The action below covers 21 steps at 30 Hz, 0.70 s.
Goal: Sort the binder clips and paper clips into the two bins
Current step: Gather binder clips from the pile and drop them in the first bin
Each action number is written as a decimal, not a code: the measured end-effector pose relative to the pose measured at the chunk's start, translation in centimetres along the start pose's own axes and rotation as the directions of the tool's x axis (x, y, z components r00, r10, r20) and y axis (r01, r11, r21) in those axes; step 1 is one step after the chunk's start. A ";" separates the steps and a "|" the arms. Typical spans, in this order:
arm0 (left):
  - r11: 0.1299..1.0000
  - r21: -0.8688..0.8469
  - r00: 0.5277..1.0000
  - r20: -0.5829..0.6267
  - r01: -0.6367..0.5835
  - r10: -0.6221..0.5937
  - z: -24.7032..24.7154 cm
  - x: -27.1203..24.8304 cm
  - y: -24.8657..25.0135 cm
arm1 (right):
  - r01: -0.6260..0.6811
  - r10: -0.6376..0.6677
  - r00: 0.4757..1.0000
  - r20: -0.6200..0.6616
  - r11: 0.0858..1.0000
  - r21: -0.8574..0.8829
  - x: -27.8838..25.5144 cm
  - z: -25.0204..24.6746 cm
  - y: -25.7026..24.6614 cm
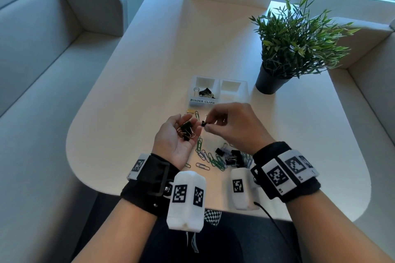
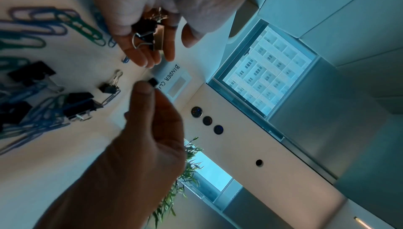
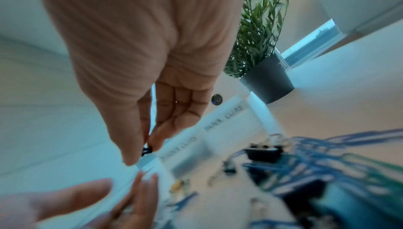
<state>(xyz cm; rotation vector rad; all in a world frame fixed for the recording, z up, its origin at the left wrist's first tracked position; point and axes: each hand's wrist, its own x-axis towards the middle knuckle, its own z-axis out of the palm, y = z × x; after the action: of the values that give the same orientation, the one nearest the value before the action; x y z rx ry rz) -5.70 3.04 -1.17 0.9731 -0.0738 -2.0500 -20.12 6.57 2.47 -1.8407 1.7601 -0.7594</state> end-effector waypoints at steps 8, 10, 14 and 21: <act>0.995 -0.065 0.997 0.021 0.074 -0.073 0.3 -0.3 -0.8 | 0.027 -0.002 0.984 0.178 0.990 -0.139 -1.3 -1.6 0.7; 0.996 -0.069 0.999 0.014 0.053 -0.052 0.2 -0.4 -0.5 | 0.007 0.078 0.947 0.312 0.965 -0.264 -1.5 -0.9 1.4; 0.998 -0.053 0.999 0.004 0.033 -0.033 0.3 -0.6 -0.3 | 0.019 0.117 0.926 0.358 0.935 -0.354 -1.5 0.7 1.5; 1.000 -0.029 1.000 -0.001 -0.001 0.001 0.1 -0.8 -0.3 | -0.005 0.049 0.971 0.235 0.983 -0.185 -0.9 1.1 2.0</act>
<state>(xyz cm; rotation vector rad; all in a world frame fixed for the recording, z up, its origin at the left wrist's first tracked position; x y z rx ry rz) -5.74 3.77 -0.73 0.9567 -0.0442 -2.0440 -20.88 7.35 0.25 -1.9297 1.7407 -0.3554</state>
